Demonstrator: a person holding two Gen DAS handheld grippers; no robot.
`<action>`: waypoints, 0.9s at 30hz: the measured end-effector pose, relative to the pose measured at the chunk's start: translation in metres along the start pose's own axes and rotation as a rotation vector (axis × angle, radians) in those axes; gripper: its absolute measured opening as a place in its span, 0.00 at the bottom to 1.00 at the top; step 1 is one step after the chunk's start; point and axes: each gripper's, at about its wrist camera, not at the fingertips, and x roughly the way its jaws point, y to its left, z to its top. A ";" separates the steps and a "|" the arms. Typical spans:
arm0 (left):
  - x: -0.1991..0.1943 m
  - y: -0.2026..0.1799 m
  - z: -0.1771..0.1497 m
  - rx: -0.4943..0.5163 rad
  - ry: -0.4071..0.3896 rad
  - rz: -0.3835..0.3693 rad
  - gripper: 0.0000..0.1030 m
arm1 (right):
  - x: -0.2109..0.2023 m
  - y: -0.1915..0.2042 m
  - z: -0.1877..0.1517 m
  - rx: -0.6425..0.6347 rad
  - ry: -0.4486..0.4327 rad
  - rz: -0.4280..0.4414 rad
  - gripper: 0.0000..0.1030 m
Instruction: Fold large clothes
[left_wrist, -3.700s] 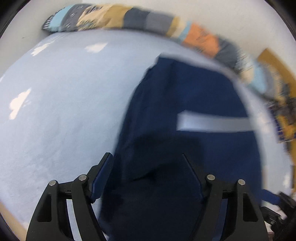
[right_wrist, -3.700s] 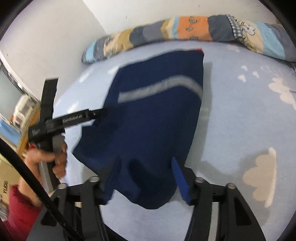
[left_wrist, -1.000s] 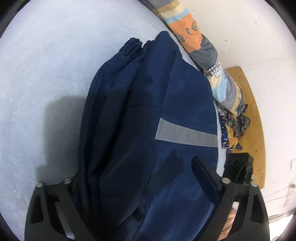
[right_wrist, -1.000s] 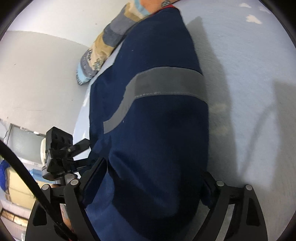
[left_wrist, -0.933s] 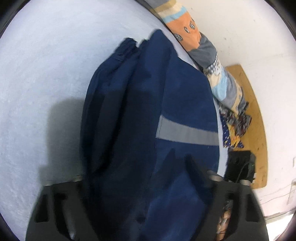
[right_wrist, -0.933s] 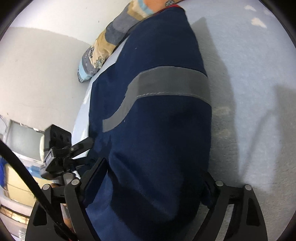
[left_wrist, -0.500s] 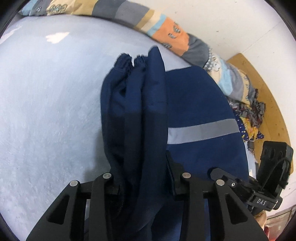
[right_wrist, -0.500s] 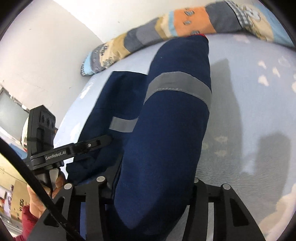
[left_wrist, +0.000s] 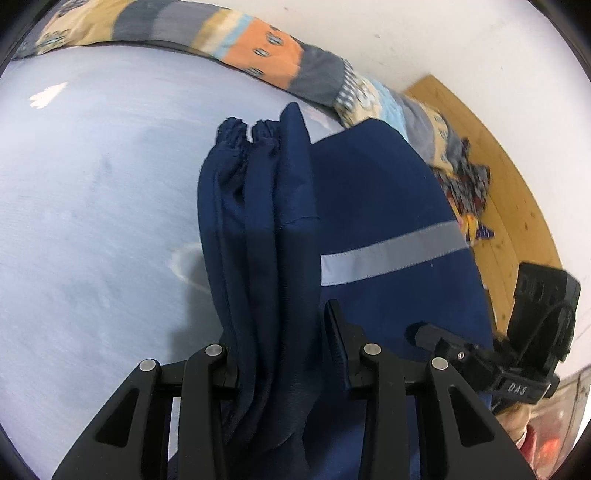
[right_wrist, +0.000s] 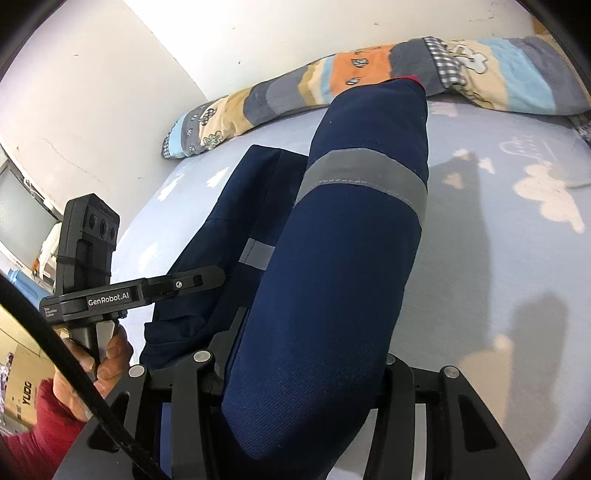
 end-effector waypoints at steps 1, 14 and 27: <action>0.004 -0.005 -0.004 0.014 0.010 0.005 0.33 | -0.005 -0.005 -0.004 -0.002 0.003 -0.007 0.49; 0.038 0.011 -0.013 -0.051 0.091 0.235 0.63 | 0.019 -0.082 -0.025 0.251 0.191 -0.143 0.69; 0.009 -0.041 0.008 0.175 -0.122 0.249 0.66 | -0.058 0.010 -0.055 -0.049 0.079 -0.132 0.47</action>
